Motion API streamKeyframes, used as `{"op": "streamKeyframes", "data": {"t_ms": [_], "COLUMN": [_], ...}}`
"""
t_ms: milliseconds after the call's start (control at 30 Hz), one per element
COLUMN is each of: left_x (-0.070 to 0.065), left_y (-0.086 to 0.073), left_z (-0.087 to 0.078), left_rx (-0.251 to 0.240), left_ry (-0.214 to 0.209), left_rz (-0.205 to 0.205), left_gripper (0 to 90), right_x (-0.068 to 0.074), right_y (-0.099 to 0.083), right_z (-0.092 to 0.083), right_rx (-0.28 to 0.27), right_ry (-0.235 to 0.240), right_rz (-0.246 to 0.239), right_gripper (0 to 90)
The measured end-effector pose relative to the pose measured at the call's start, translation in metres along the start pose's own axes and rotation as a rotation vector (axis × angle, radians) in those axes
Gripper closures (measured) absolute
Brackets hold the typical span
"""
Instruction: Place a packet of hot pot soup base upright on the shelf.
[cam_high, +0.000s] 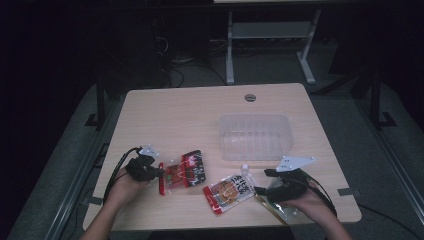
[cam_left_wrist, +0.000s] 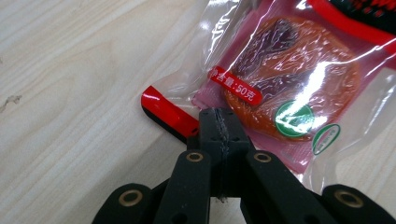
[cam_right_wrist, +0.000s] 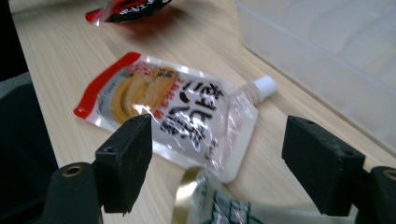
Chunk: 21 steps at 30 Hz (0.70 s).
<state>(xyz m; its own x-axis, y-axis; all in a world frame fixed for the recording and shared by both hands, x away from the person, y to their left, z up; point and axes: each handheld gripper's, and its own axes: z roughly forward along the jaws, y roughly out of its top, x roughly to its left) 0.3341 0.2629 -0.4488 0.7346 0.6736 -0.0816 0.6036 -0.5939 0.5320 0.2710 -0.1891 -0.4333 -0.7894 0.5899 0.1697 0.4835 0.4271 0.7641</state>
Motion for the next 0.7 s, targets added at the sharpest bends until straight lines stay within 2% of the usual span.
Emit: {"op": "streamKeyframes", "data": {"t_ms": [200,300,700], "left_x": [0.000,0.000,0.001], "left_y": [0.000,-0.001,-0.001], "left_z": [0.000,0.000,0.000], "left_rx": [-0.002,-0.005,-0.010], "left_ry": [0.000,0.001,-0.011], "left_rz": [-0.002,-0.004,-0.006], "left_gripper": [89.8,89.8,89.9], "right_x": [0.006,0.009,0.017], "right_y": [0.020,0.029,0.064], "right_z": [0.012,0.018,0.058], "right_rx": [-0.006,0.004,0.034], "right_ry": [0.050,0.094,0.154], "right_rz": [0.021,0.038,0.012], "right_gripper": [24.0,22.4,26.1]}}
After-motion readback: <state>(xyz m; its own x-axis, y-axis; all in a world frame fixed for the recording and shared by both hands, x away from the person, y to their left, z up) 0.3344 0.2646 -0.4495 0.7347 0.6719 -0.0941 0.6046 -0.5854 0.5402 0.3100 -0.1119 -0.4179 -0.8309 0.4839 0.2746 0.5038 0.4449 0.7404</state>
